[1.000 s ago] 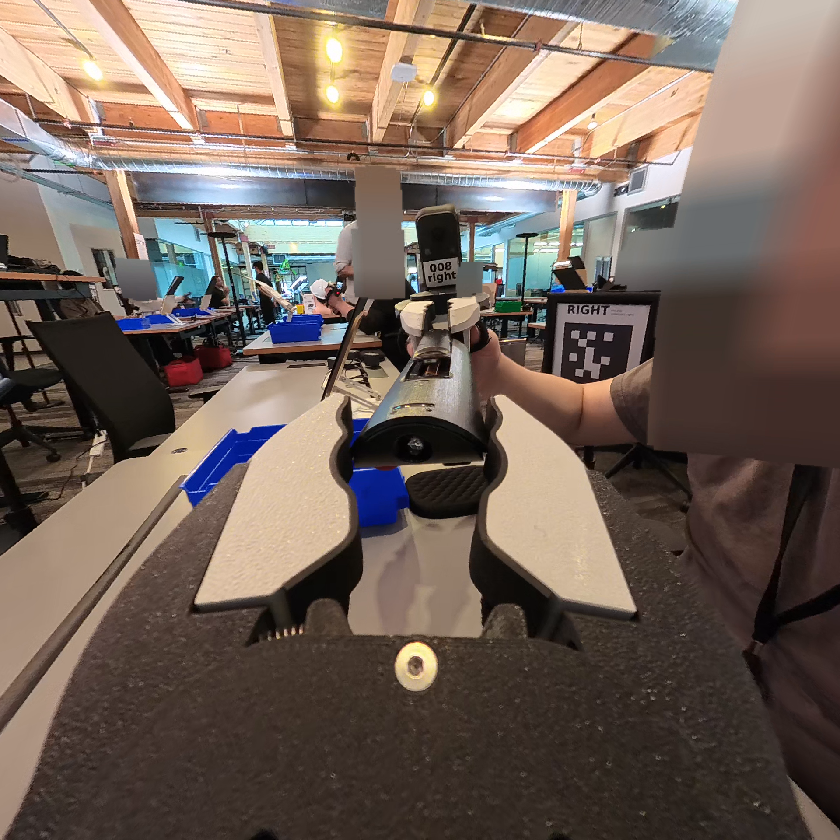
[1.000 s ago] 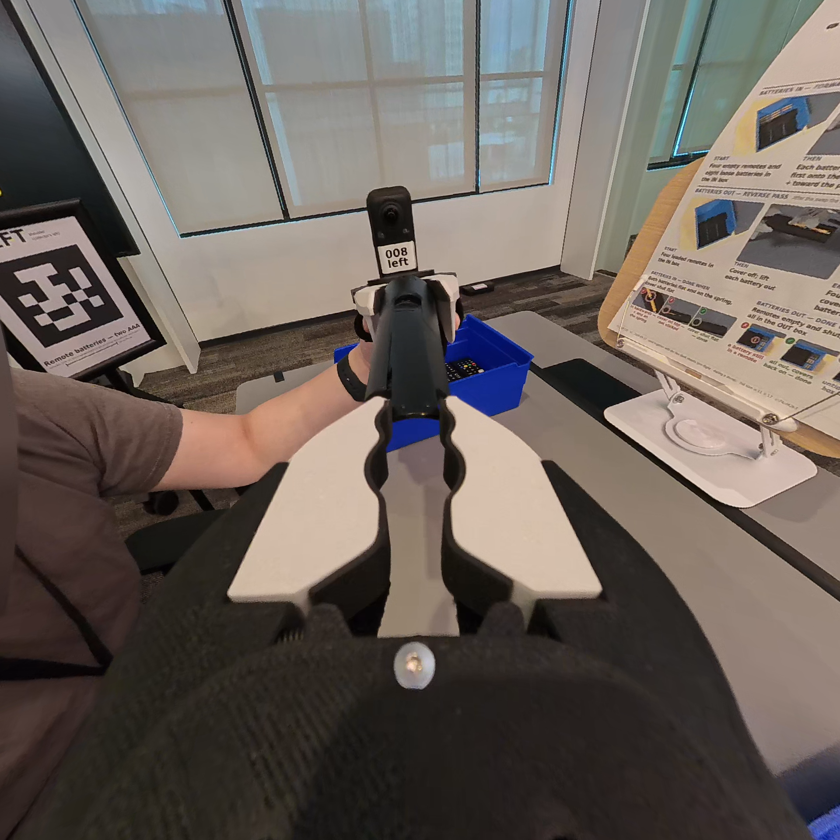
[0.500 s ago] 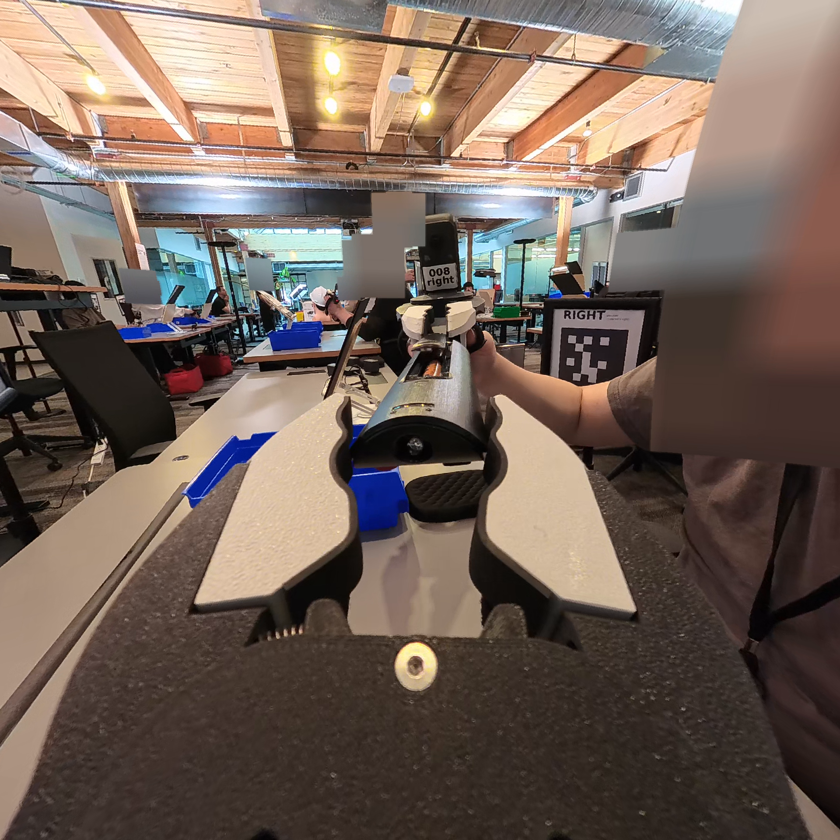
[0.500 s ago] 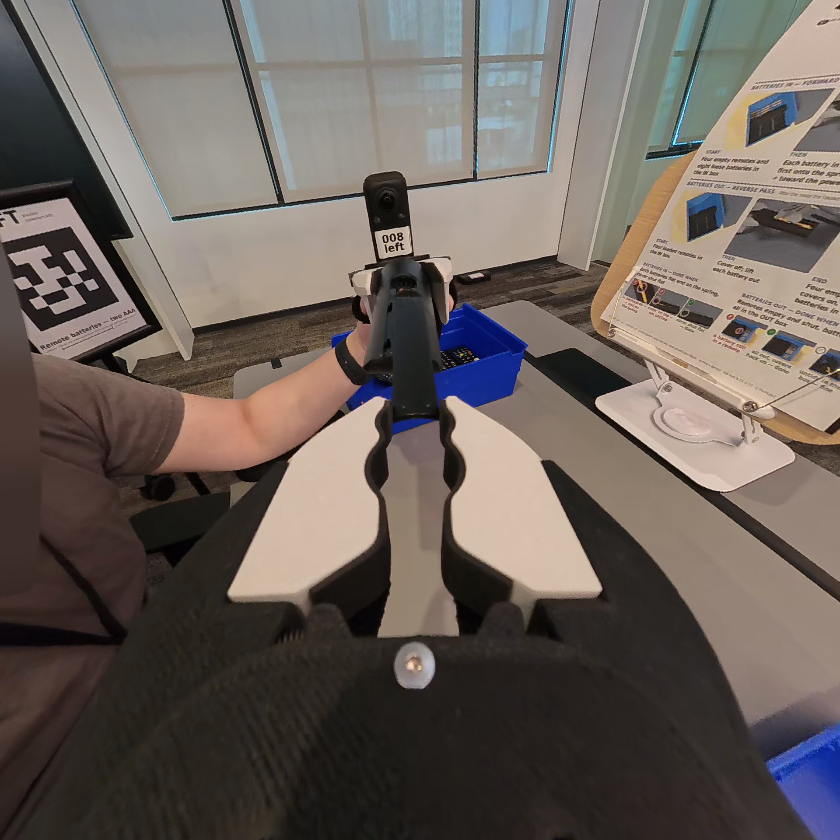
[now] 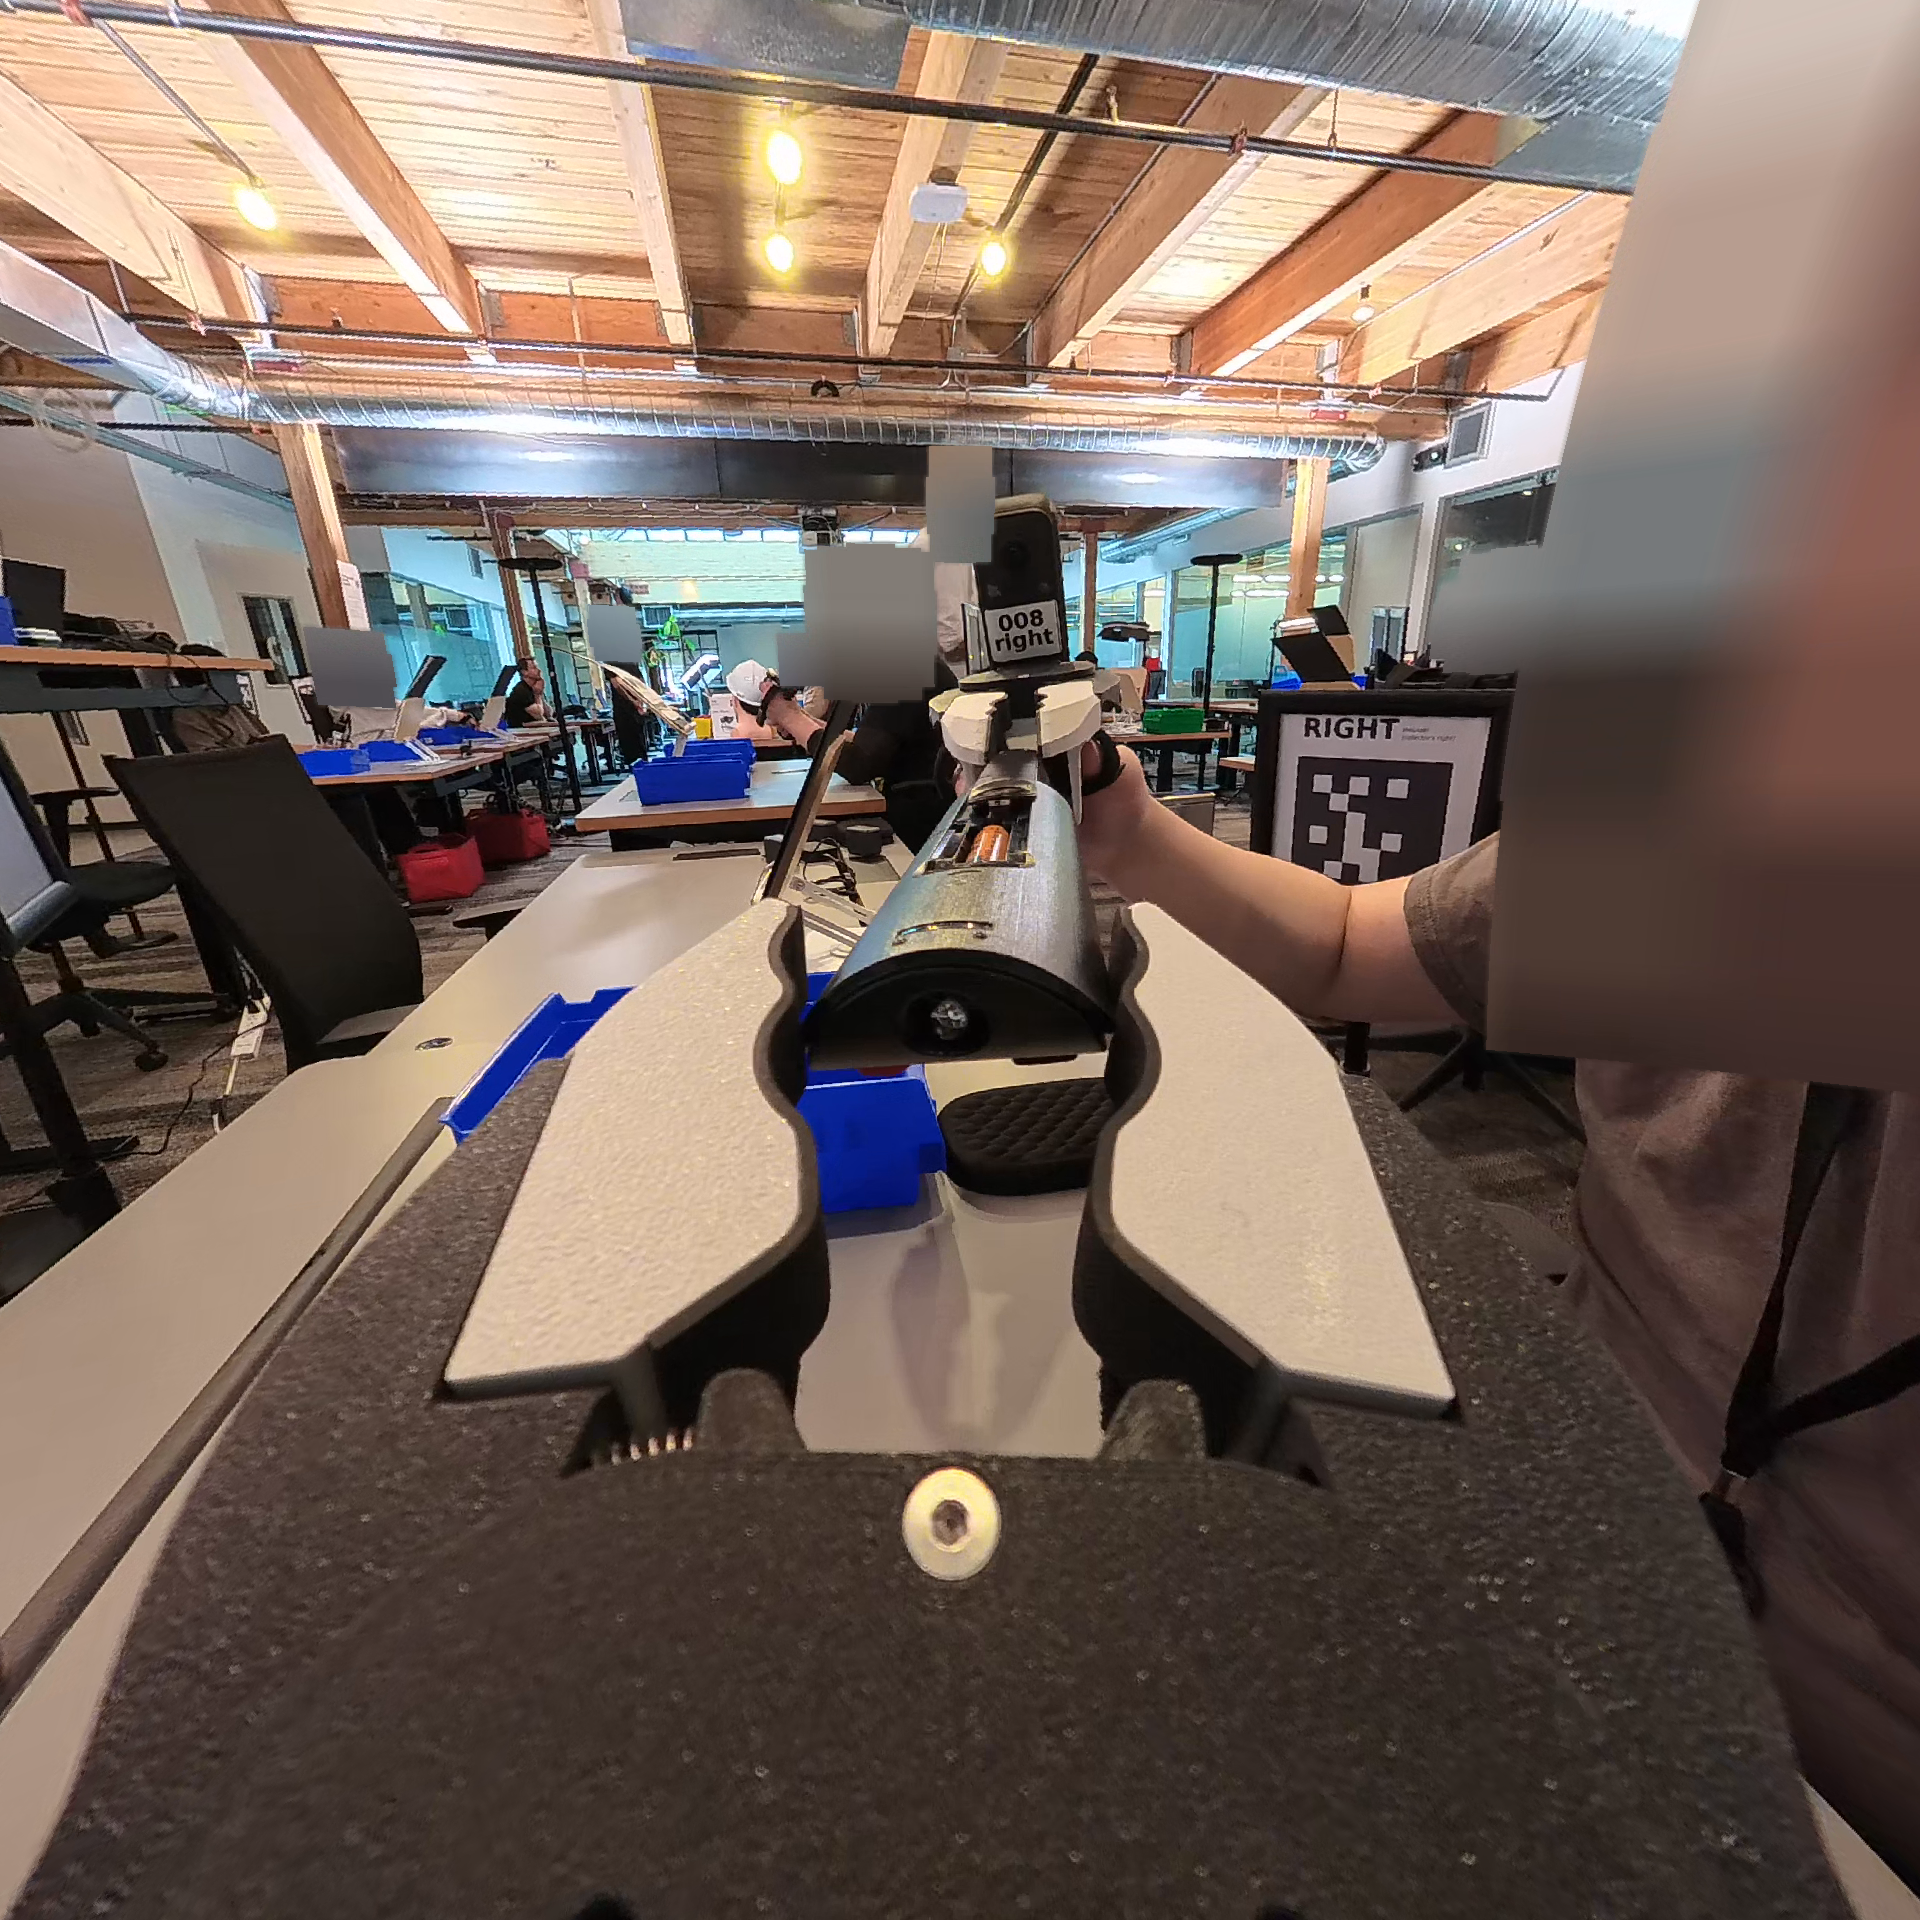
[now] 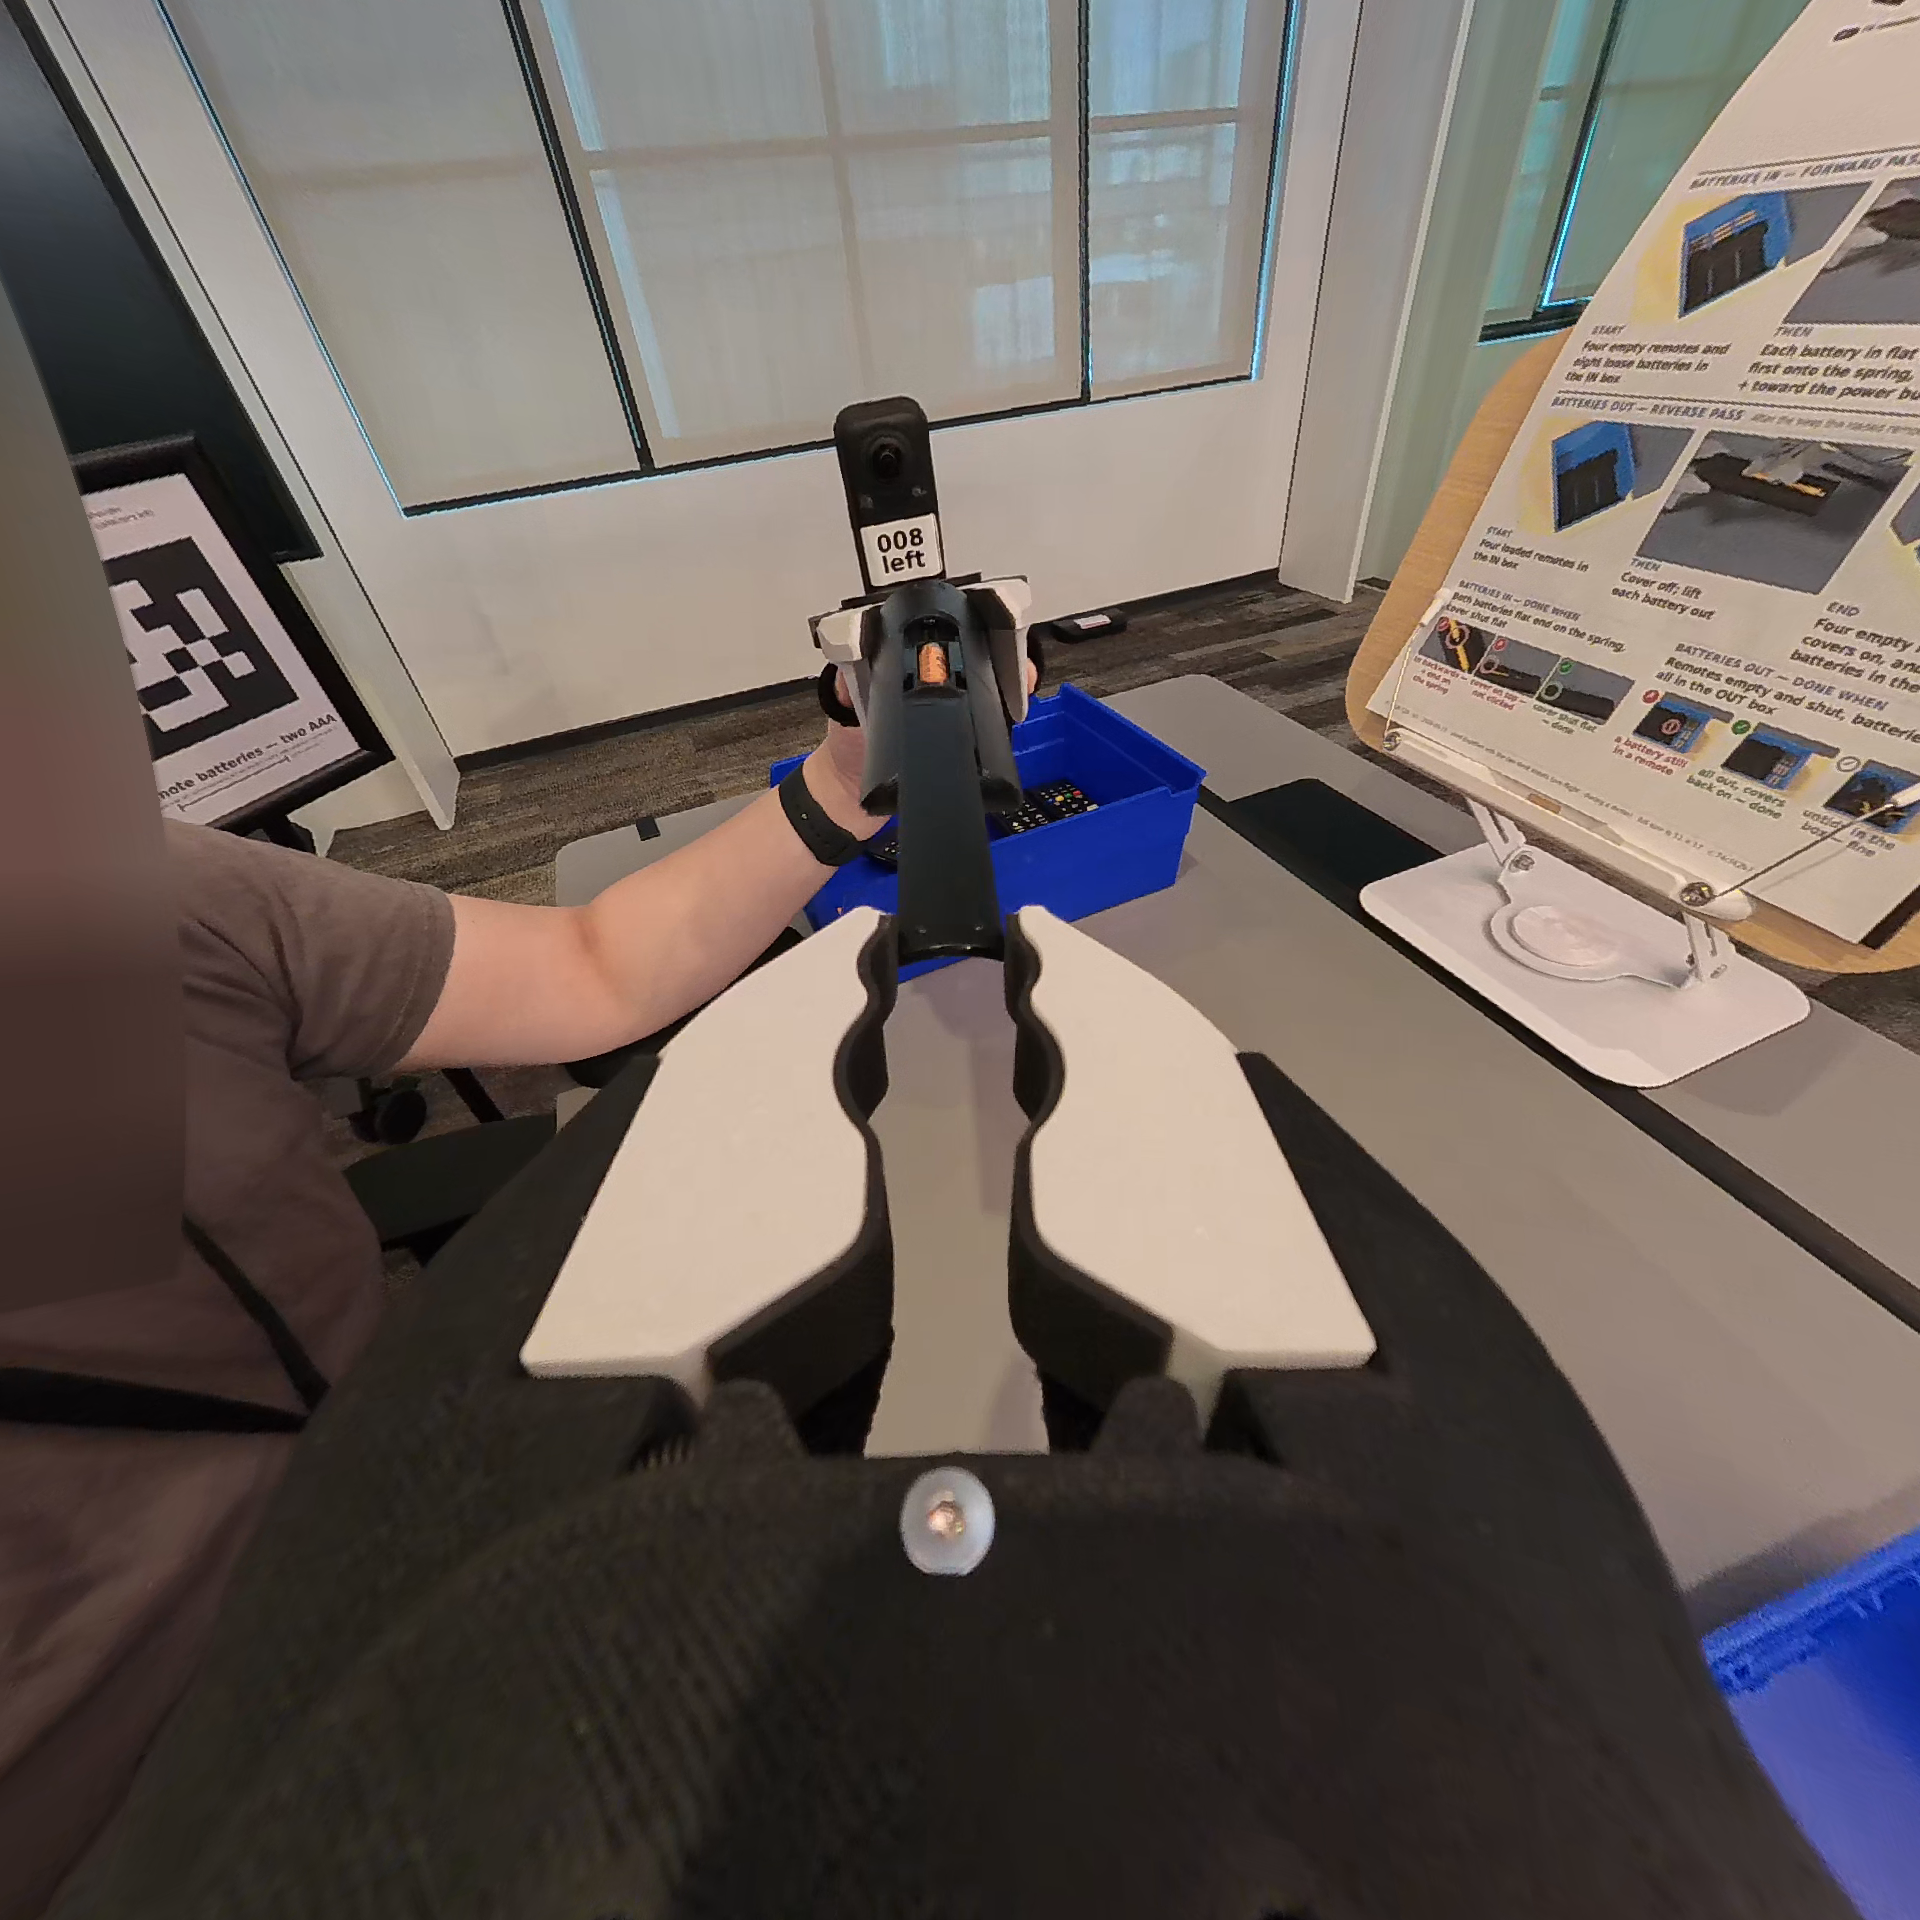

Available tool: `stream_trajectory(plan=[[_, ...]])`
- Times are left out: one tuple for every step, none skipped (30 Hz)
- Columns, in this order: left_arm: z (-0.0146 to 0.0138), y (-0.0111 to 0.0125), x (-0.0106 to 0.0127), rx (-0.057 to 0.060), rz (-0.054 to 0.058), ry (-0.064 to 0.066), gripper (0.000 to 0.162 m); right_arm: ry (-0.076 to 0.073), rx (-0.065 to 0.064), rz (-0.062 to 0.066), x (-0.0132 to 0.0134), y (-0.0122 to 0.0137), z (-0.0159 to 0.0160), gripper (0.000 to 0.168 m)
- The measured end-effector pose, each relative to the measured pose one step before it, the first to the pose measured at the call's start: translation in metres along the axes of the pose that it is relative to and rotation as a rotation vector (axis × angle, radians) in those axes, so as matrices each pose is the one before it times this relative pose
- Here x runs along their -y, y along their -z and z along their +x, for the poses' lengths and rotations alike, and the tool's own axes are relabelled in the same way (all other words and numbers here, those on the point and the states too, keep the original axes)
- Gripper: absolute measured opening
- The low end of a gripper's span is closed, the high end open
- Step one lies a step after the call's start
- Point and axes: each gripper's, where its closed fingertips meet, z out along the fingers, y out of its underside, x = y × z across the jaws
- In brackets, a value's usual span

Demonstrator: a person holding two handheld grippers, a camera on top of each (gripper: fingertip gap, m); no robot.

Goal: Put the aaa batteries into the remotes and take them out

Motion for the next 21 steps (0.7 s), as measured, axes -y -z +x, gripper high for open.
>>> stream_trajectory(plan=[[0.00001,0.00036,0.00005,-0.0019,0.0012,0.0026,0.056,0.0005,0.0002,-0.0022,-0.00024,0.00076,0.00012,0.021],[-0.0003,0.00037,0.00017,0.0002,0.0027,0.0015,0.056,0.0013,-0.002,-0.0031,-0.00045,0.00058,0.00028,0.021],[-0.00029,0.00026,0.00024,0.0001,0.0026,0.0018,0.056,0.0025,-0.0022,-0.0019,-0.0003,0.00052,0.0003,0.021],[0.00004,0.00039,0.00015,-0.0022,0.0025,0.002,0.056,0.0018,-0.0016,-0.0006,-0.00016,0.00065,0.00015,0.021],[0.00012,0.00032,0.00029,-0.002,0.0028,0.0021,0.056,0.0014,-0.0015,0.0,-0.00008,0.00066,0.00024,0.021],[-0.00021,0.00023,0.0001,0.0,0.001,0.0018,0.056,0.0022,-0.0015,0.0021,0.00034,0.00083,0.00008,0.021],[-0.00021,0.00037,-0.00003,0.0008,-0.0002,0.0002,0.056,0.001,-0.0003,0.0014,0.00036,0.00101,0.00009,0.021],[-0.00008,0.00023,-0.00002,0.0006,-0.0006,-0.0008,0.056,-0.0001,0.0001,-0.0007,0.00002,0.00089,0.00008,0.021],[-0.0001,0.0002,-0.00013,0.0005,-0.0012,0.0005,0.056,0.0004,0.0,-0.0017,-0.00018,0.00081,0.00018,0.021],[-0.0001,0.00011,-0.00001,0.0007,-0.0002,-0.0004,0.056,0.0005,0.0,-0.0019,-0.00021,0.00083,0.0002,0.021],[-0.00018,0.00015,-0.00003,0.0009,-0.0004,0.0002,0.056,-0.0008,-0.0007,-0.0026,-0.00037,0.0007,0.00035,0.021],[-0.00018,0.00007,-0.00027,0.0009,-0.0019,0.0007,0.056,-0.0015,0.0006,-0.004,-0.00043,0.00059,0.00014,0.021],[-0.00022,-0.00005,-0.0005,0.0004,-0.0026,-0.0001,0.056,0.0003,0.0002,-0.0051,-0.00067,0.00052,0.00017,0.021],[-0.0002,-0.00008,-0.00024,0.0011,-0.0015,-0.0001,0.056,0.0006,-0.002,-0.0058,-0.00065,0.00048,0.00042,0.021],[-0.0003,-0.00013,-0.0003,0.0011,-0.0017,0.0002,0.056,-0.0016,-0.0004,-0.0047,-0.00052,0.00059,0.00013,0.021],[-0.00001,-0.00009,-0.00028,-0.0002,-0.001,0.0,0.056,-0.0017,0.0011,-0.0045,-0.00057,0.00043,0.0,0.021],[0.00016,-0.0002,-0.00003,-0.001,0.0002,0.0011,0.056,0.0006,-0.0007,-0.0053,-0.00079,0.00037,0.00015,0.021],[-0.00011,-0.00005,-0.0001,0.0008,-0.0006,0.0003,0.056,0.0024,-0.001,-0.0053,-0.00063,0.0005,0.00002,0.021],[0.0002,-0.00011,-0.00028,-0.0004,-0.0024,-0.0013,0.056,0.0032,0.0001,-0.0063,-0.00065,0.00045,-0.00024,0.021],[0.0001,0.0,-0.00019,-0.0003,-0.002,-0.0002,0.056,0.0035,-0.0011,-0.0076,-0.00073,0.00059,-0.00017,0.021],[-0.00012,-0.00008,-0.0001,0.0012,-0.0006,-0.0006,0.056,0.0041,-0.0025,-0.0036,0.0,0.00085,0.00013,0.021]])
